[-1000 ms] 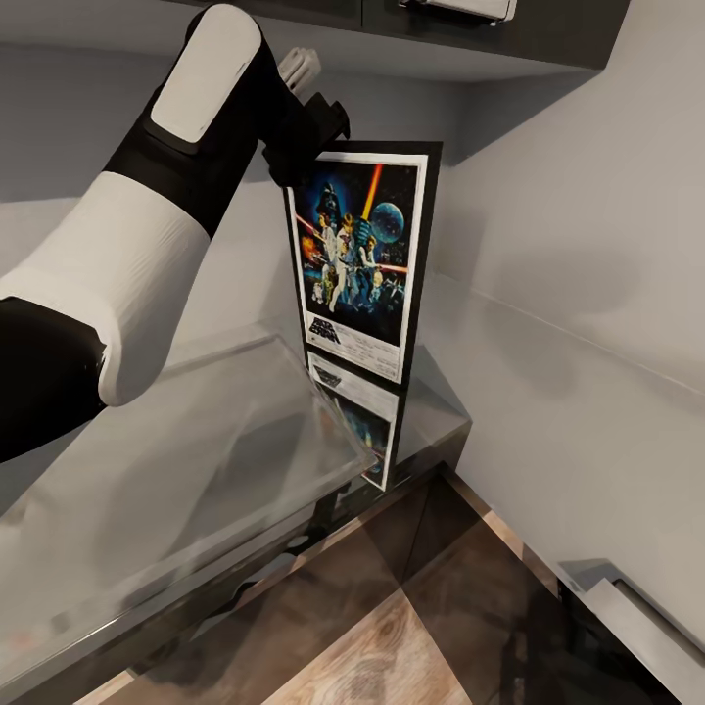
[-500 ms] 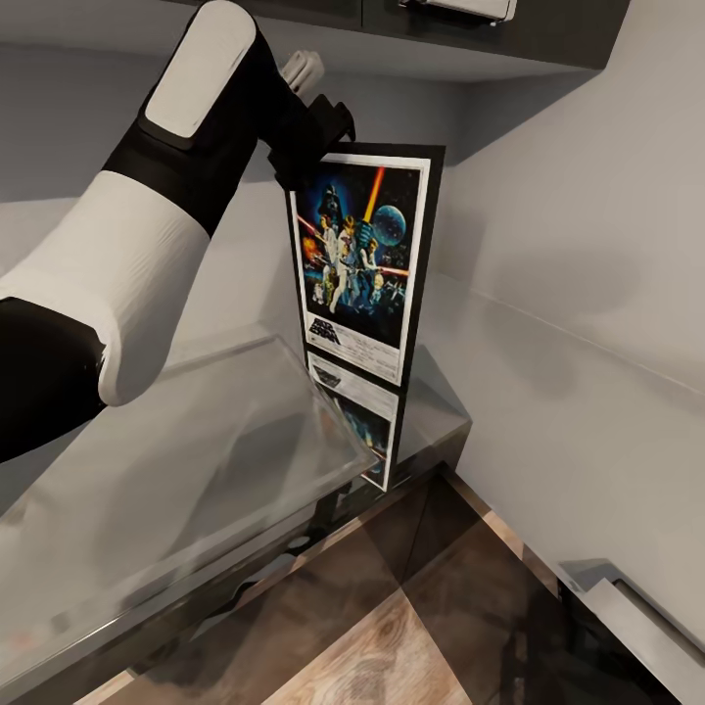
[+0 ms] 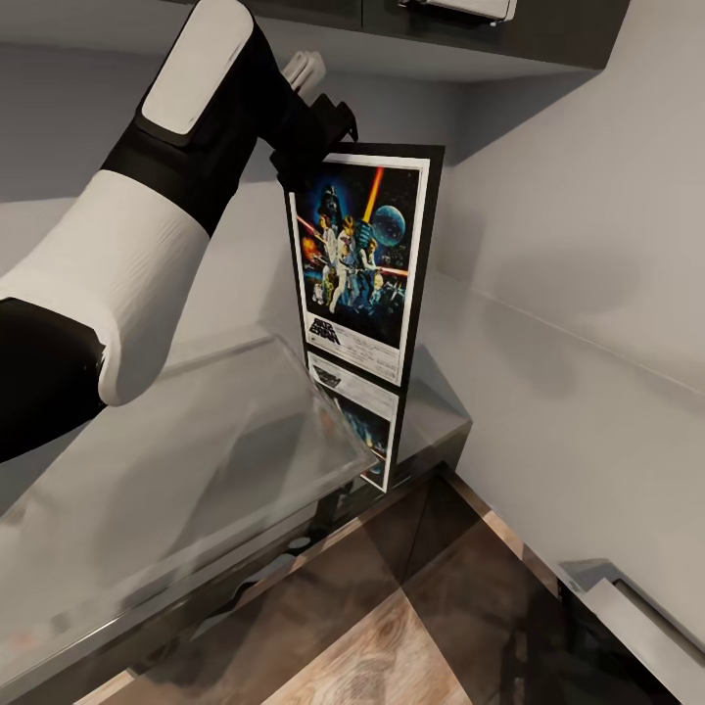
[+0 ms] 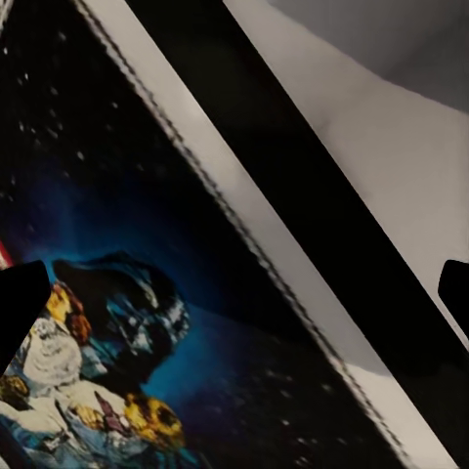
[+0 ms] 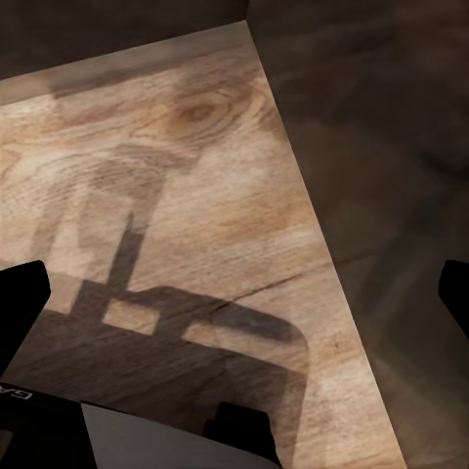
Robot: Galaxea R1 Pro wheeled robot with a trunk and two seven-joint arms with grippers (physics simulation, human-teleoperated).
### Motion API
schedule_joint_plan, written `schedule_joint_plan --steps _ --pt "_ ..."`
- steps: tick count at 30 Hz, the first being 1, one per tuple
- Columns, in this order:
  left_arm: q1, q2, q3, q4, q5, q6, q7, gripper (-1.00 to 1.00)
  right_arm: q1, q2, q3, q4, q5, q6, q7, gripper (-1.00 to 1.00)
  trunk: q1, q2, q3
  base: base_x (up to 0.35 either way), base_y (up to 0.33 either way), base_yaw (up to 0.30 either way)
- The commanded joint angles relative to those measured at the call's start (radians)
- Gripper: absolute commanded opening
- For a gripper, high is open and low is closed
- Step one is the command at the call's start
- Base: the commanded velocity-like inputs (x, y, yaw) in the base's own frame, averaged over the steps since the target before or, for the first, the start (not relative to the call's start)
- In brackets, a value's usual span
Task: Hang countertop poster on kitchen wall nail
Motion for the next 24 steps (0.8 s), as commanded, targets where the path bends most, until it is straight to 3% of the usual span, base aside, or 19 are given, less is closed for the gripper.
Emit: schedule_joint_plan --steps 1,24 --pt "0.000 0.000 -0.003 0.046 0.005 0.011 0.007 1.00 -0.001 -0.001 0.008 0.000 0.001 -0.001 -0.009 1.00 0.000 0.000 -0.001 0.000 0.000 0.000" --pt "0.000 0.000 -0.003 0.041 0.005 0.011 0.052 1.00 -0.001 -0.001 0.008 0.000 0.001 -0.001 -0.009 1.00 0.000 0.000 -0.001 0.000 0.000 0.000"
